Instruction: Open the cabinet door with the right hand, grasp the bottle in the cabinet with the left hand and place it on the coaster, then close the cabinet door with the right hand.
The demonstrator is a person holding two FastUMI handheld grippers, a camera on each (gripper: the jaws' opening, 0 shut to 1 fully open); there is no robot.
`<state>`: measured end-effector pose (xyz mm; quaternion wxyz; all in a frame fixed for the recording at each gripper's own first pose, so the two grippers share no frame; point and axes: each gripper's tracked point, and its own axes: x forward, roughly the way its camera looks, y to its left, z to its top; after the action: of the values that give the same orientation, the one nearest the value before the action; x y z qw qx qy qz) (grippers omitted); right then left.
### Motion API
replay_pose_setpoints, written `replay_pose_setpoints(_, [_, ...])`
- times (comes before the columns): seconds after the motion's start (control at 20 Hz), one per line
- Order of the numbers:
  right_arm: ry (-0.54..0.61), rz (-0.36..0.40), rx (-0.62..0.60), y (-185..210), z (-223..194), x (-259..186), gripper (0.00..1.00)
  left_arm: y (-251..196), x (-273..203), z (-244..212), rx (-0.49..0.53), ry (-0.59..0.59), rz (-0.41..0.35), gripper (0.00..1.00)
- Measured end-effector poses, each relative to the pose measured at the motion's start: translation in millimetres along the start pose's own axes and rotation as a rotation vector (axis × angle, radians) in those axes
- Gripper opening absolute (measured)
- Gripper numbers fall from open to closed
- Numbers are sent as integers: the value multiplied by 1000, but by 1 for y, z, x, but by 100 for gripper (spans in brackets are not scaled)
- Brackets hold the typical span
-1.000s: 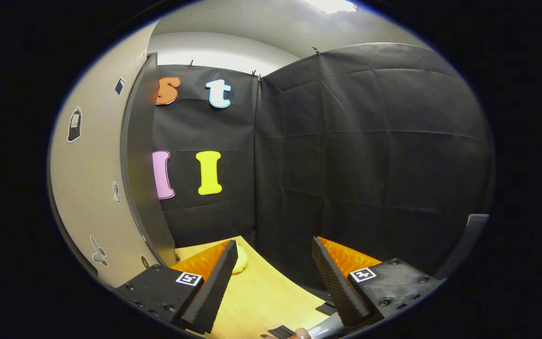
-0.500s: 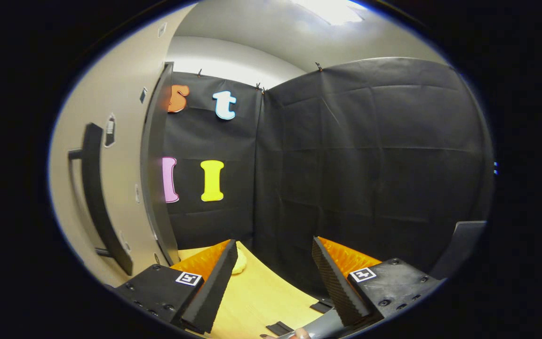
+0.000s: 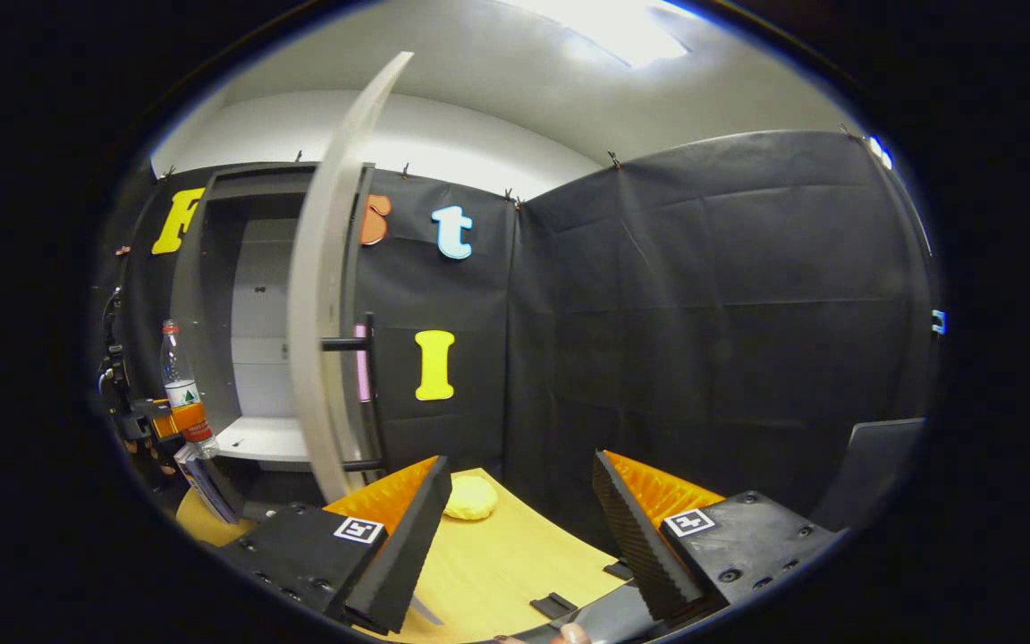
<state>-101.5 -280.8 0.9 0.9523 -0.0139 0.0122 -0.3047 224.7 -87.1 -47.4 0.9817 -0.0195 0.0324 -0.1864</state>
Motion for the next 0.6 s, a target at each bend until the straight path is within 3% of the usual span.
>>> replay_pose_setpoints(0.35, [-36, 118, -7, 66, 6, -39, 98, 9, -57, -24, 37, 6, -16, 76])
replay_pose_setpoints(0.6, [-34, 226, 43, 125, -7, -47, 97, 13, -89, -74, 49, 50, -24, 77])
